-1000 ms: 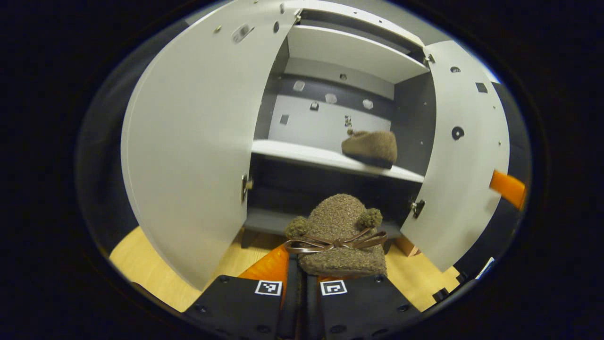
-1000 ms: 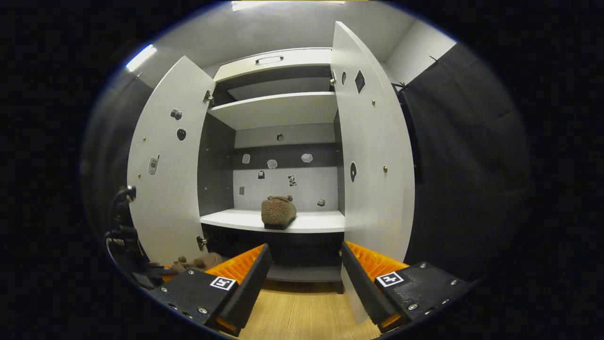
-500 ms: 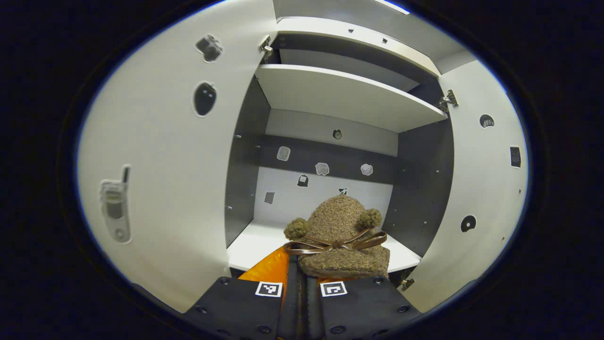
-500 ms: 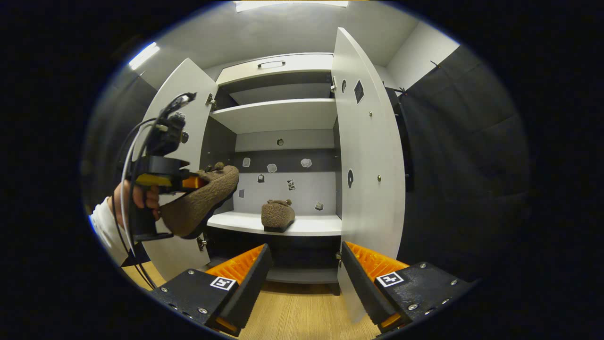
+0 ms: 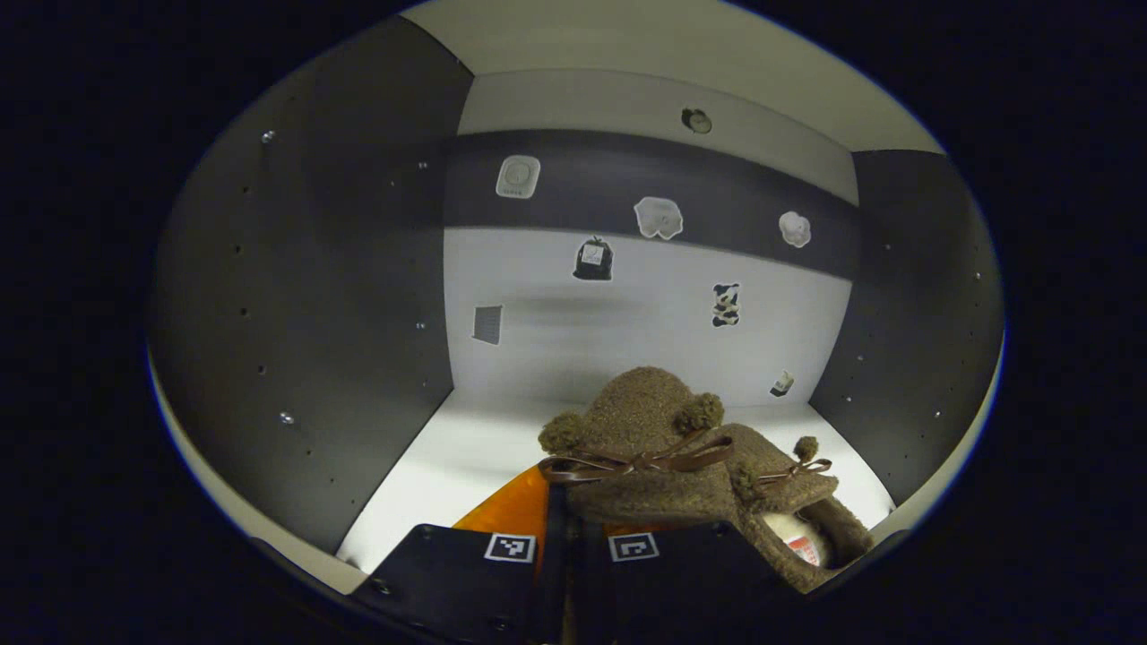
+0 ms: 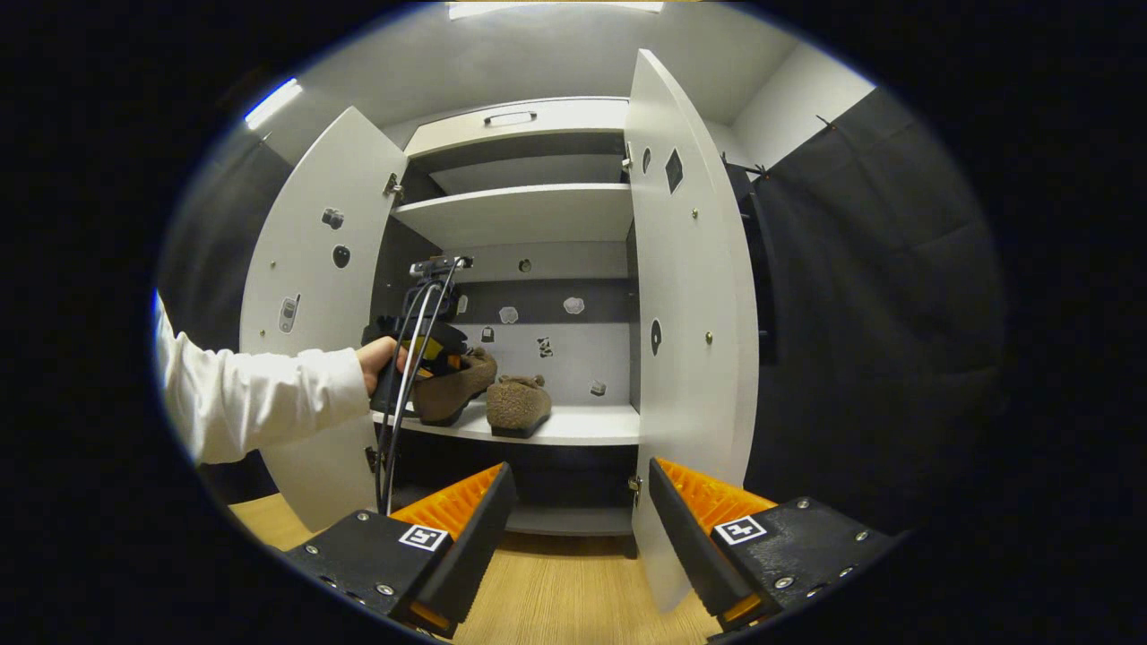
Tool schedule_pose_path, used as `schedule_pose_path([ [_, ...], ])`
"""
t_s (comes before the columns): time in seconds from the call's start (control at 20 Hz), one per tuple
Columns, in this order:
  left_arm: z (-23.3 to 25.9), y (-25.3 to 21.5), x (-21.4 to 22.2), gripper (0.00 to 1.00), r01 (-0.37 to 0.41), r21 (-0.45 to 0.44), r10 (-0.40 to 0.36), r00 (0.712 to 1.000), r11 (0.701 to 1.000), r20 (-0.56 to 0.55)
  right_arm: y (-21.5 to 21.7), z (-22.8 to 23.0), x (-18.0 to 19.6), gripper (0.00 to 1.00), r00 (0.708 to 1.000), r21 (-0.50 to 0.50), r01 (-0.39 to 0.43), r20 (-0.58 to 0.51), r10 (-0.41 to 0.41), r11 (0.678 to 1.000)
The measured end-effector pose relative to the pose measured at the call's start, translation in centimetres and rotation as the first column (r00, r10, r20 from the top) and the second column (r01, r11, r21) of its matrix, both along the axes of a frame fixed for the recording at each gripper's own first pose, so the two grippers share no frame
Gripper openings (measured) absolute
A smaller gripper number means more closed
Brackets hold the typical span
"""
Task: Grab one shoe with the right hand and put it into the shoe cabinet, grab the other shoe with the left hand and put it into the shoe cabinet; then close the right door with the right hand and the left door with the left hand.
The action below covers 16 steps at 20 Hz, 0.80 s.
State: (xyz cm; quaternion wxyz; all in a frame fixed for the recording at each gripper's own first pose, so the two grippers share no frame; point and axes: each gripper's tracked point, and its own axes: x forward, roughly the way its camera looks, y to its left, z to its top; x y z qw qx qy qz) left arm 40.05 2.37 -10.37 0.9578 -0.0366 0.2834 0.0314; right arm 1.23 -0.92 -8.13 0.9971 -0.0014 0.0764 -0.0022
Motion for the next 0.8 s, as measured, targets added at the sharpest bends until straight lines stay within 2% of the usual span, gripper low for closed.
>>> schedule_pose_path([
  [0.15,-1.9,1.6,0.8,0.17,-0.052,0.063,0.054,0.998,0.997,-0.042,-0.7,-0.2,-0.2,0.93,1.0,-0.013,0.015,-0.004,-0.015,1.0],
  [0.25,-2.9,1.7,0.6,0.23,-0.058,0.049,0.061,0.996,0.997,-0.071,-1.1,-0.4,-0.1,0.92,1.0,-0.016,0.023,-0.006,-0.023,1.0],
  [0.3,-3.6,1.8,0.4,0.31,-0.069,0.036,0.072,0.993,0.997,-0.091,-1.3,-0.6,-0.1,0.92,1.0,-0.014,0.028,-0.011,-0.028,1.0],
  [0.35,-3.7,2.0,0.1,0.33,-0.075,0.018,0.076,0.992,0.997,-0.096,-1.3,-0.7,-0.1,0.93,0.999,-0.008,0.031,-0.012,-0.031,0.999],
  [0.4,-3.9,2.4,0.2,0.43,-0.086,0.011,0.087,0.992,0.996,-0.093,-1.4,-0.6,0.0,0.93,0.999,-0.002,0.032,-0.012,-0.032,0.999],
  [0.45,-4.0,2.4,0.1,0.45,-0.084,-0.001,0.084,0.992,0.996,-0.095,-1.4,-0.7,0.1,0.93,0.999,0.002,0.032,-0.011,-0.032,0.999],
  [0.55,-4.1,2.8,-0.2,0.58,-0.073,-0.003,0.072,0.991,0.997,-0.109,-1.3,-0.8,0.3,0.92,1.0,0.003,0.027,-0.009,-0.027,1.0],
  [0.6,-4.1,3.3,-0.2,0.76,-0.079,0.001,0.079,0.991,0.997,-0.113,-1.3,-0.8,0.3,0.92,1.0,-0.002,0.024,-0.008,-0.024,1.0],
  [0.7,-3.8,2.7,-0.8,0.89,-0.064,-0.039,0.059,0.992,0.997,-0.115,-1.2,-1.1,0.3,0.92,1.0,-0.006,0.016,-0.012,-0.016,1.0],
  [0.75,-3.4,2.2,-1.1,0.94,-0.057,-0.073,0.048,0.992,0.996,-0.114,-1.1,-1.1,0.2,0.93,1.0,-0.004,0.014,-0.014,-0.014,1.0],
  [0.8,-3.0,1.8,-1.4,0.9,-0.047,-0.093,0.036,0.993,0.995,-0.111,-1.1,-1.2,0.2,0.93,1.0,0.0,0.011,-0.012,-0.011,1.0],
])
